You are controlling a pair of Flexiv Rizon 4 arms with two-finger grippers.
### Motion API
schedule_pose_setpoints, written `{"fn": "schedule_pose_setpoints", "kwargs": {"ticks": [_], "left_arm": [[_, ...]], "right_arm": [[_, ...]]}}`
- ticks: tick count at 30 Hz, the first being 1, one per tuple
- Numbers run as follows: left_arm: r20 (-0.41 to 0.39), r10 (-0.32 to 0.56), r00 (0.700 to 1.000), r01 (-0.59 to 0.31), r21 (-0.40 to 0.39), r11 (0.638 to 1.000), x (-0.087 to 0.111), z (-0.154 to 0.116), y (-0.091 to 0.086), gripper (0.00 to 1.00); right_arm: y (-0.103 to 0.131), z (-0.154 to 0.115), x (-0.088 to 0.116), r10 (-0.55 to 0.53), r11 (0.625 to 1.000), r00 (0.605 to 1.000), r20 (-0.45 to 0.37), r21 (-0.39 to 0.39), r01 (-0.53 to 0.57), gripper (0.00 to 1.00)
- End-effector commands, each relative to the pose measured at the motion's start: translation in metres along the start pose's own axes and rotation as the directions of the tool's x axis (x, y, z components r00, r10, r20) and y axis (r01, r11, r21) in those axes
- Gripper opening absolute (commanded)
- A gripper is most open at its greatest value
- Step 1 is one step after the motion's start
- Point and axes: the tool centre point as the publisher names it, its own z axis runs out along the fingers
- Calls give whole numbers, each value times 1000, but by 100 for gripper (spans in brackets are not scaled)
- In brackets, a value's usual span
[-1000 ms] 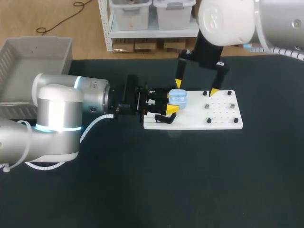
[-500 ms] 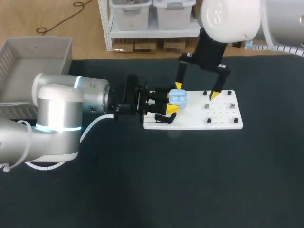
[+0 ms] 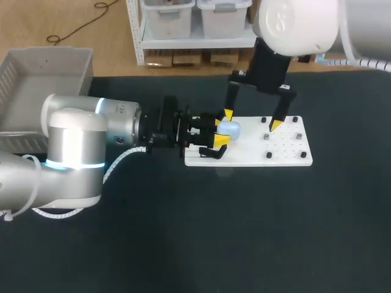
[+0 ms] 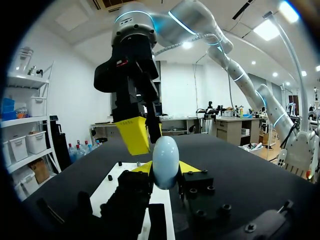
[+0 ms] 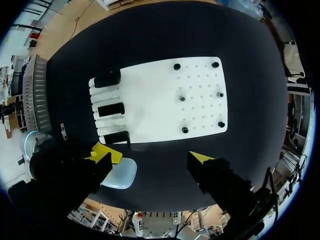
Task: Pick up each earbud case from the left stands, insert the matching earbuds, close the lid, and place the case in the box.
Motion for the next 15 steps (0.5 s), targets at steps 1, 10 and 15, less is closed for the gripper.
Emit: {"fn": "schedule_pose_setpoints", "kwargs": {"ticks": [1,10,15], "left_arm": [[-2,0,1000,0,0,1000,0,0,0,0],[-2,0,1000,0,0,1000,0,0,0,0],[-5,2,1000,-2,-10,1000,-6,-4,0,0]], "right_arm": [[-6,-7,4,18,1000,996,89,-19,-16,100],[-27,-46,24,-30,993,923,383,-96,72,100],[-40,-57,38,-42,985,879,475,-128,117,100]]}}
